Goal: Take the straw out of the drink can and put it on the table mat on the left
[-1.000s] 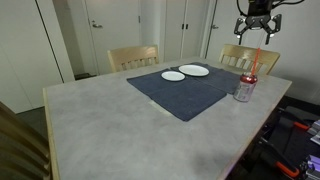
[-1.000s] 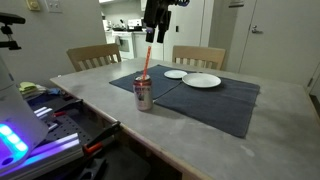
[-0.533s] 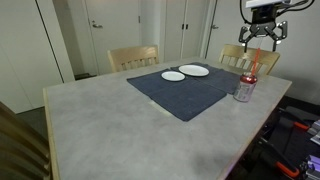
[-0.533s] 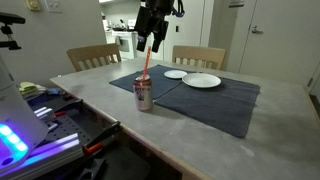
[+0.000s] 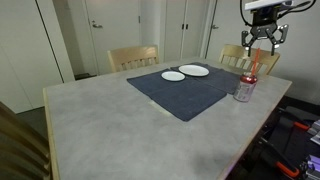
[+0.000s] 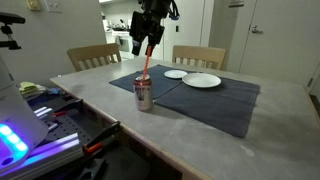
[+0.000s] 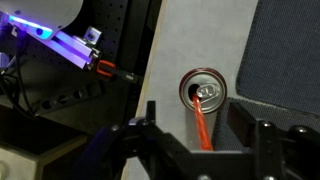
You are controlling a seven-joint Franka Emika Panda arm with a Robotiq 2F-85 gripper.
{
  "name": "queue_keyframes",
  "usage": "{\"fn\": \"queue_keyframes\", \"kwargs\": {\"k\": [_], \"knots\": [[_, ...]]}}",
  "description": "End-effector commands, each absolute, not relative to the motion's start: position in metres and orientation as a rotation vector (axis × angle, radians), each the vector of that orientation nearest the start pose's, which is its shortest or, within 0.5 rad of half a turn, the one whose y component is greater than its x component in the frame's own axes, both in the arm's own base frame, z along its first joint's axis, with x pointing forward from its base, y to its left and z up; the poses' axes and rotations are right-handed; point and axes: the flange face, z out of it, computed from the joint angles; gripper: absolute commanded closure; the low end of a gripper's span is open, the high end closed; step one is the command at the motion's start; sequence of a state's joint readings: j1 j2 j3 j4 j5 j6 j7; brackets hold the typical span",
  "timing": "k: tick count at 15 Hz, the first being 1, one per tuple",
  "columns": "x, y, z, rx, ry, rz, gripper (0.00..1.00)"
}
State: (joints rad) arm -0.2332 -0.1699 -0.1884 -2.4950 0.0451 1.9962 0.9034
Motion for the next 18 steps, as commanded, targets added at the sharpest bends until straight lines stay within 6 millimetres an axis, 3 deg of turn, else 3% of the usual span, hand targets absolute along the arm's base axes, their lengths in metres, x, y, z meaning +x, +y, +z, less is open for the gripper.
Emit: {"fn": "queue_keyframes", "kwargs": {"k": [1,3,7,11,14,18], "knots": [[0.3773,-0.1584,0.3212,-2.41,1.941,0.577,0.36],[0.3762,-0.1557,0.3208,-2.41,1.94,0.582,0.38],[0.3769,-0.1536,0.3199,-2.409,1.942,0.589,0.76],[0.376,-0.1544,0.3187,-2.397,1.945,0.591,0.83],[0.3761,-0.1548,0.3181,-2.391,1.945,0.596,0.56],[0.3769,-0.158,0.3195,-2.389,1.944,0.587,0.3]]}}
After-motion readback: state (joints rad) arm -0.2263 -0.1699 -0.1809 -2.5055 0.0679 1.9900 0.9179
